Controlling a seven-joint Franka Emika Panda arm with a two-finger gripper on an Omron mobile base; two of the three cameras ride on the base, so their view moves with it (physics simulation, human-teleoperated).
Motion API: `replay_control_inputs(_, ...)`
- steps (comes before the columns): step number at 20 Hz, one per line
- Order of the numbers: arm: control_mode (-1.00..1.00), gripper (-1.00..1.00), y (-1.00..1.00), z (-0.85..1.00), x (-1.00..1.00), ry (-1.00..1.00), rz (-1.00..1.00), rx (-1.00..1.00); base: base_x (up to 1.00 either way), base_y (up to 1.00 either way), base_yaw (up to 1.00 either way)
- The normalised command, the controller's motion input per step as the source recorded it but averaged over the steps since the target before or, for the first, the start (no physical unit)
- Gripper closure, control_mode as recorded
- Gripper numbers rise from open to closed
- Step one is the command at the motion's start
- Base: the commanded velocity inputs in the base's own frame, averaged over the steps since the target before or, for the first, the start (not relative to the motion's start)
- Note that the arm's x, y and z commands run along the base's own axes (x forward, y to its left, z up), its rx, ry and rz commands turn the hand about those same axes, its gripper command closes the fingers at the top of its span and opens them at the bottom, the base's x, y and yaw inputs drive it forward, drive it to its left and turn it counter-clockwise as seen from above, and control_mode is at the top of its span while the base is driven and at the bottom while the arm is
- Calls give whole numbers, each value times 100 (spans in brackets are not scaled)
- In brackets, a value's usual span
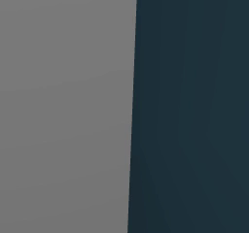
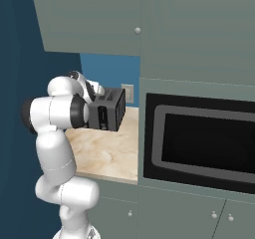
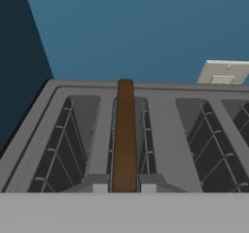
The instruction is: Start the toaster. Once the lever pops up, take the bread to the plate on the dining counter.
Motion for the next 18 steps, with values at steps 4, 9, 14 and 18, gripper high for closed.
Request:
replay_control_inputs(4, -100, 100, 0, 0, 0, 0, 0, 0, 0, 0, 0)
replay_control_inputs(9, -100, 100, 0, 0, 0, 0, 0, 0, 0, 0, 0)
replay_control_inputs(14, -100, 100, 0, 0, 0, 0, 0, 0, 0, 0, 0)
replay_control_inputs(18, -100, 100, 0, 0, 0, 0, 0, 0, 0, 0, 0)
